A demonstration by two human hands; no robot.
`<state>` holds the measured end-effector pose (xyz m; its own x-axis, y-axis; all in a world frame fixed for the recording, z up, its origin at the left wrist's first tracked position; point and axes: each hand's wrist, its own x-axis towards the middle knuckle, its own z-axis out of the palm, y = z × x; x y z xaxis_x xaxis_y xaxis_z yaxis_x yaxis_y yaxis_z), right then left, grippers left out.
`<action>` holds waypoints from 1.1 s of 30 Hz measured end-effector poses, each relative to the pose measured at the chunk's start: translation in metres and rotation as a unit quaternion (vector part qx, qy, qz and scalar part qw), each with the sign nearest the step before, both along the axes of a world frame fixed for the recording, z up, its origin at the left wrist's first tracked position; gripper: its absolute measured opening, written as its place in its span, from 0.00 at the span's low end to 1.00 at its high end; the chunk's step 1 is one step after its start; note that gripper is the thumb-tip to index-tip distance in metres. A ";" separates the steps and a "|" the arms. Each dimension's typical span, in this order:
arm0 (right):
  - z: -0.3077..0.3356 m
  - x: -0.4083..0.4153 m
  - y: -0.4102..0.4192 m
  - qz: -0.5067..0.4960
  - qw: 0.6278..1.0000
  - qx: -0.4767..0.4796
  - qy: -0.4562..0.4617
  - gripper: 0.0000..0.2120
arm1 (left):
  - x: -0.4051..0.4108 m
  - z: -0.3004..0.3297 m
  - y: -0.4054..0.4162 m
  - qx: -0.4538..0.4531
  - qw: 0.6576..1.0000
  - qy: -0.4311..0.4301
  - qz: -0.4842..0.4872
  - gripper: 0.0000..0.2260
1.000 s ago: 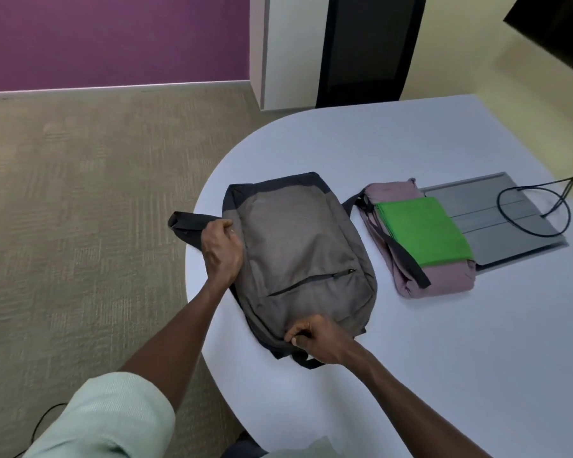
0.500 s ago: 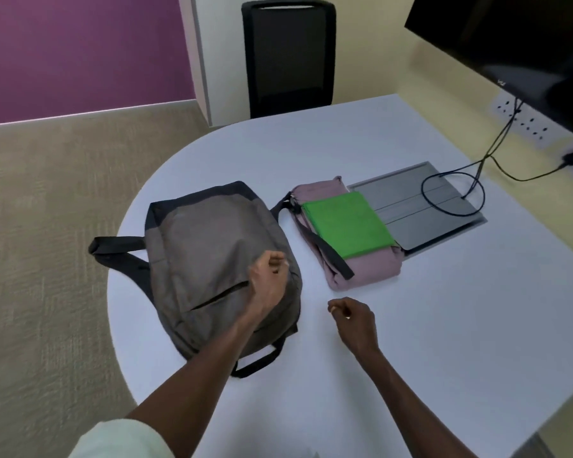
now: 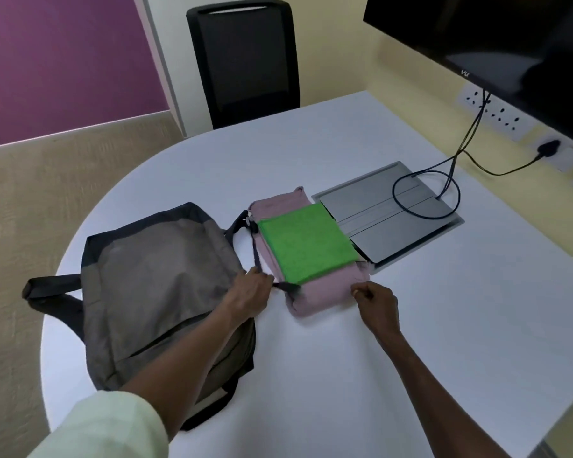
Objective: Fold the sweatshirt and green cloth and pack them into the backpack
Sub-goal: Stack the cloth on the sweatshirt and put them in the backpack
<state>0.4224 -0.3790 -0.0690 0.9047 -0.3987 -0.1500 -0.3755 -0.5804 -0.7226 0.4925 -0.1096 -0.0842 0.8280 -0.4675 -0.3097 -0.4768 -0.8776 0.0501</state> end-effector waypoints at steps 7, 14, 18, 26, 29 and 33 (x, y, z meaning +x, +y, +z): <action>0.003 0.063 -0.003 -0.057 0.997 -0.022 -0.049 0.10 | 0.023 -0.007 -0.007 -0.068 0.988 0.066 0.123 0.12; -0.012 0.097 -0.011 0.068 0.986 0.032 0.150 0.35 | 0.019 -0.027 -0.063 -0.440 0.664 0.336 0.503 0.36; -0.024 0.083 -0.014 0.091 0.982 -0.019 0.166 0.31 | 0.014 -0.062 -0.066 -0.437 0.665 0.291 0.531 0.48; -0.016 0.027 -0.028 0.087 0.967 -0.010 0.240 0.29 | -0.026 -0.046 -0.062 -0.412 0.713 0.308 0.477 0.25; -0.012 -0.004 -0.034 0.076 0.961 0.009 0.264 0.27 | -0.052 -0.043 -0.065 -0.397 0.731 0.314 0.458 0.25; -0.011 -0.045 -0.040 0.075 0.954 0.015 0.289 0.25 | -0.086 -0.040 -0.062 -0.391 0.737 0.337 0.436 0.24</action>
<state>0.3778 -0.4194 -0.0797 0.7145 -0.2589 -0.6499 -0.6303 -0.6413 -0.4375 0.4066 -0.1720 -0.1245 0.7001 -0.1027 -0.7067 0.6167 -0.4119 0.6708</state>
